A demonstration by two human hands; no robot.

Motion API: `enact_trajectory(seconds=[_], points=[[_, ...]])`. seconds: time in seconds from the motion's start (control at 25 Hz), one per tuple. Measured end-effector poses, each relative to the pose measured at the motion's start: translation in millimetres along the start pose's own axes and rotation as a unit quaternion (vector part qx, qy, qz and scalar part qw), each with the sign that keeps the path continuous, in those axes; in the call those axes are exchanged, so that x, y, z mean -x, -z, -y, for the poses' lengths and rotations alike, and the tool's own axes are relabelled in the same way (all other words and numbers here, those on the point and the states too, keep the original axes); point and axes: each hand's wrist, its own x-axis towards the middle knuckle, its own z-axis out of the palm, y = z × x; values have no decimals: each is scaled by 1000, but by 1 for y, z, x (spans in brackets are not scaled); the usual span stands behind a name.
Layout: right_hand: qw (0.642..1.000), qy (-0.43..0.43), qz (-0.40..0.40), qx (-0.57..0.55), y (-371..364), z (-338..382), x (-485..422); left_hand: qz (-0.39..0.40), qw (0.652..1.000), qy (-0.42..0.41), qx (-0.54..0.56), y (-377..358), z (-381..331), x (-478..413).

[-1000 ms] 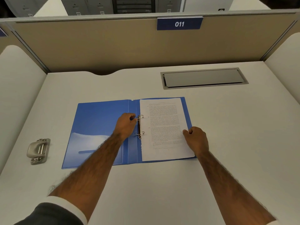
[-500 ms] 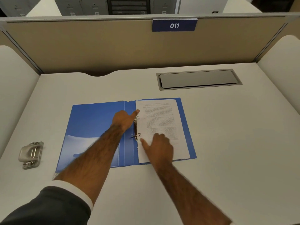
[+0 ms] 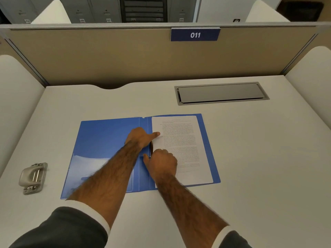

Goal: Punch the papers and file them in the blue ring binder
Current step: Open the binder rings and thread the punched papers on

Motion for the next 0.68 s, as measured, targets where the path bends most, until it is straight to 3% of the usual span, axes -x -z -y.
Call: enact_trajectory(seconds=[0.4,0.68], points=[[1000,7,12,-7,-6,5,3,21,999,-33,-7,-1,4,-8],[1000,14,15,-4,1,-4,8,-27,998,-51,12,-9,5,16]])
